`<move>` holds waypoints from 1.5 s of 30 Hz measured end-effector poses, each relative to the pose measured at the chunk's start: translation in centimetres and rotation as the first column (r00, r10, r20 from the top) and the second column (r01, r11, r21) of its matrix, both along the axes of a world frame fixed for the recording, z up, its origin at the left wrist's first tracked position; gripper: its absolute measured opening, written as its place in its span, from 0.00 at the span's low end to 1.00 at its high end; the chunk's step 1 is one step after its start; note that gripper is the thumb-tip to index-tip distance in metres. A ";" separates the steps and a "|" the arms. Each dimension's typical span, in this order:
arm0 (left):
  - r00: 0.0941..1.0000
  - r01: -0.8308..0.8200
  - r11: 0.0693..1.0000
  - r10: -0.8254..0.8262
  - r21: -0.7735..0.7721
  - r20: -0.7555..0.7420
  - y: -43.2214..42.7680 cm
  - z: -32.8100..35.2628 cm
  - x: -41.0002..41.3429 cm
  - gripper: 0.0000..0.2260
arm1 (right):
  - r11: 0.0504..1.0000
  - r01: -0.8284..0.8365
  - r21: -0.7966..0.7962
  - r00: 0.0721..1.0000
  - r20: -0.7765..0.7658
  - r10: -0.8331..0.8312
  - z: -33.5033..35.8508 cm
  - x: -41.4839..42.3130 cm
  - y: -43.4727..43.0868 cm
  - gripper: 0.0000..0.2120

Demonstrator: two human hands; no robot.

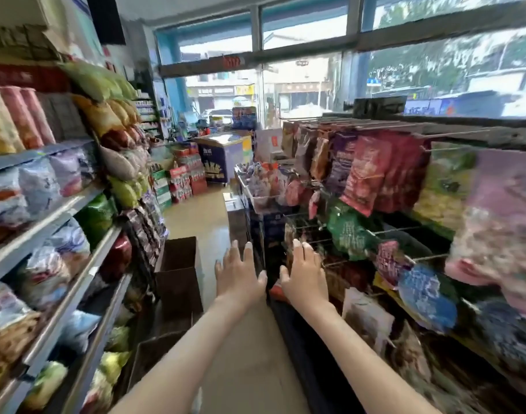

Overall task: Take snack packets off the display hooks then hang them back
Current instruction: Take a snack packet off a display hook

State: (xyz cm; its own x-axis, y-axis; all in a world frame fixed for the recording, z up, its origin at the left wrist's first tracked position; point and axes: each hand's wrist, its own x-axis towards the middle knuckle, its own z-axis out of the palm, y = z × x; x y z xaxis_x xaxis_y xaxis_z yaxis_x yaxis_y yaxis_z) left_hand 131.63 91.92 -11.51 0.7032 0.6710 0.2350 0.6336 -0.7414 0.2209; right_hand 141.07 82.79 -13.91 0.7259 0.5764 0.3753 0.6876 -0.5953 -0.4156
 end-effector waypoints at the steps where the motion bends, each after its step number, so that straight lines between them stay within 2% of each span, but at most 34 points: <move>1: 1.000 0.016 1.000 -0.016 -0.003 0.004 2.8 -0.3 2.1 0.30 | 1.000 0.008 0.010 1.000 -0.010 -0.008 -0.4 2.1 2.6 0.30; 10: 0.963 0.270 0.954 -0.266 0.132 -0.043 26.4 0.3 22.8 0.32 | 0.985 0.163 0.050 0.983 -0.096 -0.158 -0.9 22.1 23.8 0.31; 19: 0.843 0.537 0.835 -0.524 0.122 -0.122 39.8 -4.8 45.4 0.32 | 0.982 0.167 -0.088 0.984 -0.049 -0.172 -5.0 40.7 36.2 0.32; 24: 0.785 0.619 0.785 -0.615 0.035 -0.075 47.1 -6.8 54.0 0.33 | 0.978 0.170 -0.119 0.982 -0.063 -0.179 -7.6 48.3 43.1 0.33; 27: 0.743 0.666 0.745 -0.662 0.014 -0.102 51.3 -8.3 59.0 0.34 | 0.963 0.206 -0.173 0.974 -0.062 -0.220 -9.2 52.2 45.9 0.34; 32: 0.596 0.793 0.609 -0.783 -0.025 -0.177 57.1 -11.5 68.3 0.35 | 0.919 0.310 -0.244 0.948 0.013 -0.317 -11.0 57.6 50.2 0.33; 35: 0.504 0.842 0.534 -0.830 -0.078 -0.239 61.0 -14.0 72.3 0.40 | 0.881 0.404 -0.247 0.909 0.001 -0.416 -11.6 58.5 53.7 0.37; 38: 0.347 0.918 0.387 -0.892 -0.089 -0.290 65.2 -15.0 75.9 0.43 | 0.846 0.514 -0.140 0.851 -0.036 -0.523 -11.9 59.6 58.0 0.38; 40: 0.255 0.959 0.278 -0.936 -0.062 -0.244 67.5 -14.4 78.1 0.42 | 0.791 0.607 -0.071 0.790 -0.051 -0.611 -11.0 60.9 60.6 0.37; 45: 0.079 0.994 0.084 -0.994 -0.071 -0.075 69.2 -12.0 82.3 0.41 | 0.575 0.815 0.075 0.568 -0.305 -0.765 -9.0 65.3 64.5 0.38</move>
State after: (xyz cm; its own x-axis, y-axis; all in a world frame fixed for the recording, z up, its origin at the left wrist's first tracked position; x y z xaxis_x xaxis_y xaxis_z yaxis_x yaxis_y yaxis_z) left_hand 213.94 161.17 -23.53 0.7405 -0.6586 0.1338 -0.6699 -0.7076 0.2248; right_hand 206.40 147.26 -22.93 0.9260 -0.3327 0.1784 -0.1436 -0.7475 -0.6486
